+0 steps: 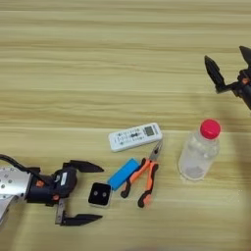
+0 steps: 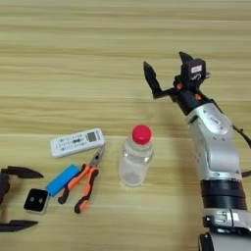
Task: Move the objects on the table
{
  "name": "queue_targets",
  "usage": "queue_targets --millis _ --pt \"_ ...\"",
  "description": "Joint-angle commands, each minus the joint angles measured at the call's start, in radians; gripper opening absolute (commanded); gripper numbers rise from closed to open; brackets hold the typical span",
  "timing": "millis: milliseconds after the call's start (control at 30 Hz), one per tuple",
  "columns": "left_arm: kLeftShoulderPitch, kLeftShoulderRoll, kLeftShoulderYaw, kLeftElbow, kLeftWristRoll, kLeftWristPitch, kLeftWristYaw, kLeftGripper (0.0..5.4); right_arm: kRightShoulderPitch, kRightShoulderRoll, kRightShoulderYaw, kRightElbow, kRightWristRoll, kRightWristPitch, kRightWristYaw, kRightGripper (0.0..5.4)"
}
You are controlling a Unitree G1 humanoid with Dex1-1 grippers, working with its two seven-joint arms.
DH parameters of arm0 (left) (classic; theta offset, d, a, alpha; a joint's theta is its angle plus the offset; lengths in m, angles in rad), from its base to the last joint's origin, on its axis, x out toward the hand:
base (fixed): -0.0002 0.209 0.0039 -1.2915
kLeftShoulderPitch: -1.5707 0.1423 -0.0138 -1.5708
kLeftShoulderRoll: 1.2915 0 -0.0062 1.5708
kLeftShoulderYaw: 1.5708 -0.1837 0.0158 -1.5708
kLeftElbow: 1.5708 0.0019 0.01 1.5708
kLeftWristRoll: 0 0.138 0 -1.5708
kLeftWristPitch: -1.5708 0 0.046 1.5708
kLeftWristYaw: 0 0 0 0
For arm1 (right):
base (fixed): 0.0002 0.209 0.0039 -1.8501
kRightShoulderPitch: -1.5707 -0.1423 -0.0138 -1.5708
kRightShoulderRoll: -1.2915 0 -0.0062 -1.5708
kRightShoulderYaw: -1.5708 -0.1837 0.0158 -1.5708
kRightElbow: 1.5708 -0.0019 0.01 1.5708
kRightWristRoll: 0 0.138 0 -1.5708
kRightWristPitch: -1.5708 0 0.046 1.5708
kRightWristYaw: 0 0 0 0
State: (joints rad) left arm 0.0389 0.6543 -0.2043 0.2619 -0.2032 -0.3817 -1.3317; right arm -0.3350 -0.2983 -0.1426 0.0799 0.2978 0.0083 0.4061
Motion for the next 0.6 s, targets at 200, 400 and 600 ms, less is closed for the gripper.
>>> queue_targets --millis 200,400,600 --pt "-0.007 0.003 -0.02 -0.007 0.017 0.019 0.013 4.69 -0.024 -0.001 0.002 0.003 -0.003 -0.002 0.009 5.4" --pt "0.0 0.006 -0.022 -0.035 0.009 0.037 0.017 4.18 -0.022 -0.001 0.001 0.003 -0.004 -0.002 0.01 5.4" --pt "-0.001 0.006 -0.02 -0.022 0.009 0.027 0.017 3.56 -0.022 0.0 0.0 0.01 -0.006 -0.005 0.013 5.4"
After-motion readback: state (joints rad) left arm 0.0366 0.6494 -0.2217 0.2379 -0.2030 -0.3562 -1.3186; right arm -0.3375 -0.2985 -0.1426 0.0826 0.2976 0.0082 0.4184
